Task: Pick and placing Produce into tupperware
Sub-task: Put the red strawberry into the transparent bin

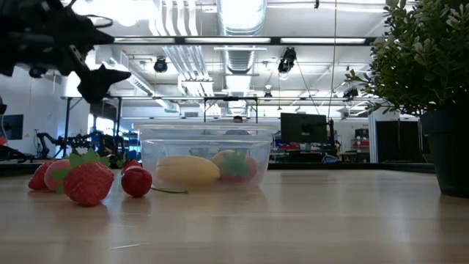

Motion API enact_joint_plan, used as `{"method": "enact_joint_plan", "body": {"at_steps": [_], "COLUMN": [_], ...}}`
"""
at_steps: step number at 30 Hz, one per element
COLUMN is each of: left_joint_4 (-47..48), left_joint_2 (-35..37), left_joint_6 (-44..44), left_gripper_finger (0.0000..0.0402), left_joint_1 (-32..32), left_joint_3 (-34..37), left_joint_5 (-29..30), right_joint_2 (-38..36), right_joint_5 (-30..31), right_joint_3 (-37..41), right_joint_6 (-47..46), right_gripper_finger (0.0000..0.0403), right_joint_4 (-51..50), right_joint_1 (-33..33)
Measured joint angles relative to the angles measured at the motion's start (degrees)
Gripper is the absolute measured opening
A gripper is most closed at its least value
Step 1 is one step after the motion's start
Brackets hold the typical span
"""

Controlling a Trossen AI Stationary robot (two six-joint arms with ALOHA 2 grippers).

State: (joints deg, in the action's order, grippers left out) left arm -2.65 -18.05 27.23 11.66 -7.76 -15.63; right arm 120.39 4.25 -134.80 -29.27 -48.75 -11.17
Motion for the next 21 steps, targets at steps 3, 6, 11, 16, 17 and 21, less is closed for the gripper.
{"method": "enact_joint_plan", "body": {"at_steps": [3, 6, 11, 16, 17, 21], "left_joint_4": [4.99, 7.55, 12.63, 14.08, 14.10, 13.58], "left_joint_2": [-1.81, -4.06, -7.47, -10.20, -10.60, -12.22], "left_joint_6": [-3.23, -4.22, -4.22, -4.03, -4.01, -4.07], "left_gripper_finger": [0.0314, 0.0314, 0.0314, 0.0314, 0.0314, 0.0314], "left_joint_1": [0.00, 0.00, 0.00, 0.00, 0.00, 0.00], "left_joint_3": [-4.01, -7.45, -13.04, -15.93, -16.41, -17.93], "left_joint_5": [1.80, 1.97, 0.89, -0.35, -0.35, -0.38], "right_joint_2": [0.22, 0.40, -1.15, -3.37, -3.82, -4.29], "right_joint_5": [-3.97, -4.39, -3.46, -2.65, -3.02, -7.81], "right_joint_3": [0.24, 0.37, 0.73, 2.94, 3.89, 9.61], "right_joint_6": [0.89, 1.76, 1.42, 1.90, 1.70, 0.94], "right_gripper_finger": [0.0247, 0.0249, 0.0245, 0.0246, 0.0247, 0.0248], "right_joint_4": [-1.52, -5.05, -10.97, -5.73, -2.38, 12.24], "right_joint_1": [2.12, 3.55, 4.15, 4.78, 4.73, 3.84]}}
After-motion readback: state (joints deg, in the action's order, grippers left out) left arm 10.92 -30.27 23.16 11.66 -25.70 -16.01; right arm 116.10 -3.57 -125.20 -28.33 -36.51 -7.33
